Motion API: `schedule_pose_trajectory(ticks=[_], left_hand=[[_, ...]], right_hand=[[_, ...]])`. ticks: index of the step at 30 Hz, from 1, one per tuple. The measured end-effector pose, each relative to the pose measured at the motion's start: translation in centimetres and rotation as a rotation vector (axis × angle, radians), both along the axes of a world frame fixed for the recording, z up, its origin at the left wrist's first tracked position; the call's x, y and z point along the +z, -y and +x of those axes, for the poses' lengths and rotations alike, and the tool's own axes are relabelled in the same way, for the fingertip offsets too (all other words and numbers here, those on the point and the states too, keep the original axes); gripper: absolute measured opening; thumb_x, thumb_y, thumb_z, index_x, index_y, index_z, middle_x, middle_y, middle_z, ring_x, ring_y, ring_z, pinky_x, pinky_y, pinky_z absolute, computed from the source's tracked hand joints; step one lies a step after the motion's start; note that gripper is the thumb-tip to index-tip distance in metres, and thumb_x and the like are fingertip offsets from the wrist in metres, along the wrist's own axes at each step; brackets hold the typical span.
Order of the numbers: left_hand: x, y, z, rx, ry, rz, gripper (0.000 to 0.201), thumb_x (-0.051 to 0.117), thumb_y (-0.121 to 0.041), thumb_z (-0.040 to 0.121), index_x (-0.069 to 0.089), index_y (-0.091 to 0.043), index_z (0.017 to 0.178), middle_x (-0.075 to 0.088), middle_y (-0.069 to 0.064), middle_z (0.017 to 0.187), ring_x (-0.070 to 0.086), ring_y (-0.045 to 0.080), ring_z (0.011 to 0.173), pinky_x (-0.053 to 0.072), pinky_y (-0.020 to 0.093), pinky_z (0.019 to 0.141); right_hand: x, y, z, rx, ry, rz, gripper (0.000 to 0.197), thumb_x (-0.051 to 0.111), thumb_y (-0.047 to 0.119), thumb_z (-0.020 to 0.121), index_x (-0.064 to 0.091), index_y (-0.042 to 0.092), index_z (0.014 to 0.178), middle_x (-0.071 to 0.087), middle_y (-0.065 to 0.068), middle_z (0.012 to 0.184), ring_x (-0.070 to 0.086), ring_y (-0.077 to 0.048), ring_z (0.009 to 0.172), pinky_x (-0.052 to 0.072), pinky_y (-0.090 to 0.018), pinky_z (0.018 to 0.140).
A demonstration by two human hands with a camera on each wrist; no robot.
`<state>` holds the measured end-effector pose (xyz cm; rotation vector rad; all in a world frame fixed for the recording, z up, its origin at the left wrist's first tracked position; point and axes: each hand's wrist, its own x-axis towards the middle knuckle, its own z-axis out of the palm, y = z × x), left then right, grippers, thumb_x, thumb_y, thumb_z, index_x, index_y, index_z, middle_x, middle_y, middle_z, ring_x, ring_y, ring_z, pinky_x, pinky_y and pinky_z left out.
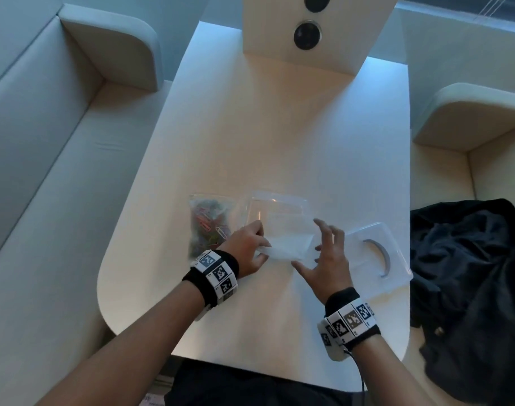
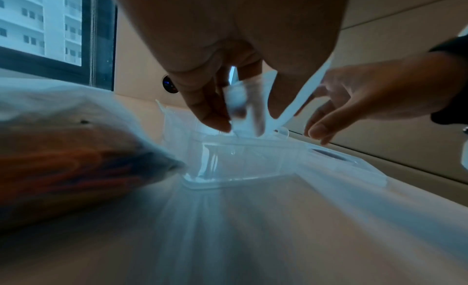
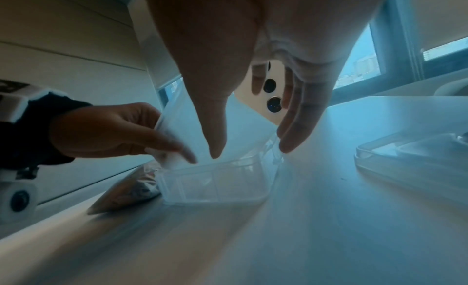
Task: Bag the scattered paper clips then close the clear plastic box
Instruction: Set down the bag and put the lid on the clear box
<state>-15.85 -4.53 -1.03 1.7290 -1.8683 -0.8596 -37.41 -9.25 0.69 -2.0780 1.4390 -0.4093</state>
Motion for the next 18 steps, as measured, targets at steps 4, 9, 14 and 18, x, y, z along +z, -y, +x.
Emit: schedule_pose_trajectory(ticks=[4, 9, 14, 18], left_hand=[[0.6, 0.6, 0.6, -0.002, 0.099, -0.053, 0.018, 0.065, -0.026, 0.079, 0.072, -0.009, 0.082, 0.059, 0.005, 0.091, 0.058, 0.022, 0.077, 0.050, 0.037, 0.076], [2.3, 2.6, 1.1, 0.121, 0.117, 0.060, 0.019, 0.063, -0.020, 0.084, 0.061, -0.016, 0.103, 0.070, 0.008, 0.085, 0.063, 0.028, 0.085, 0.047, 0.032, 0.081], [2.3, 4.4, 1.3, 0.125, 0.242, 0.153, 0.030, 0.061, -0.024, 0.090, 0.052, -0.019, 0.118, 0.071, 0.004, 0.097, 0.064, 0.026, 0.097, 0.038, 0.028, 0.077], [0.8, 5.6, 1.0, 0.111, 0.422, 0.082, 0.053, 0.074, -0.027, 0.080, 0.046, -0.023, 0.126, 0.057, 0.002, 0.120, 0.059, 0.022, 0.106, 0.034, 0.034, 0.102]], right_hand=[[-0.9, 1.3, 1.0, 0.272, -0.089, -0.068, 0.027, 0.071, 0.013, 0.083, 0.069, 0.015, 0.110, 0.065, -0.006, 0.114, 0.056, -0.022, 0.107, 0.050, -0.041, 0.093], [-0.2, 4.0, 2.6, 0.191, -0.112, 0.070, 0.024, 0.064, 0.016, 0.088, 0.067, 0.020, 0.111, 0.069, -0.008, 0.093, 0.064, -0.021, 0.082, 0.051, -0.029, 0.078], [-0.2, 5.8, 1.6, -0.107, 0.150, 0.099, 0.037, 0.070, 0.033, 0.085, 0.063, 0.019, 0.119, 0.067, -0.001, 0.103, 0.066, -0.014, 0.087, 0.055, -0.028, 0.078], [-1.5, 6.3, -4.2, -0.564, -0.168, 0.140, 0.072, 0.073, 0.051, 0.076, 0.046, 0.022, 0.136, 0.039, -0.017, 0.139, 0.041, -0.036, 0.127, 0.038, -0.050, 0.104]])
